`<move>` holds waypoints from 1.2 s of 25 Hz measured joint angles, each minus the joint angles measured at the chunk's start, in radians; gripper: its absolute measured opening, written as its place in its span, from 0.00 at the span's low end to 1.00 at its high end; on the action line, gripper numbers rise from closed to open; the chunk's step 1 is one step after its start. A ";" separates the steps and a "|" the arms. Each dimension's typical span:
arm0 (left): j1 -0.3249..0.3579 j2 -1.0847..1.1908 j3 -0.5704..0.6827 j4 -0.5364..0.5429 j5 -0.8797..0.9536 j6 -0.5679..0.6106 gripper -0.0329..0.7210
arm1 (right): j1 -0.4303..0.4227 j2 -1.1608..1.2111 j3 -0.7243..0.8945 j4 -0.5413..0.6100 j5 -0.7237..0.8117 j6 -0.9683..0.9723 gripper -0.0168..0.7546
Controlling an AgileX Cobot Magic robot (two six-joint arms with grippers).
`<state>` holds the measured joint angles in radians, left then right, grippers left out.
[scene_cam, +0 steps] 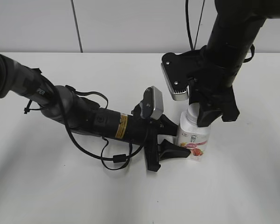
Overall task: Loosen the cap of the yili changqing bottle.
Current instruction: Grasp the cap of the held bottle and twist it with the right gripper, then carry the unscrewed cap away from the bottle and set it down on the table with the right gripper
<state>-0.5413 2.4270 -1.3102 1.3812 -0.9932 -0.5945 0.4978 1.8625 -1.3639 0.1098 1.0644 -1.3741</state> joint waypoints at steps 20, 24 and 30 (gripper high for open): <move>0.000 0.000 0.000 -0.001 0.000 0.000 0.56 | 0.000 -0.107 0.000 0.011 0.038 0.160 0.53; 0.000 0.000 0.000 -0.001 0.000 0.000 0.56 | 0.000 -0.133 0.000 -0.026 0.038 0.499 0.53; 0.000 0.000 0.000 -0.002 0.000 0.000 0.56 | 0.000 -0.138 0.000 -0.110 0.074 1.007 0.53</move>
<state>-0.5413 2.4270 -1.3102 1.3795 -0.9932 -0.5945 0.4978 1.7243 -1.3639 0.0000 1.1388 -0.3675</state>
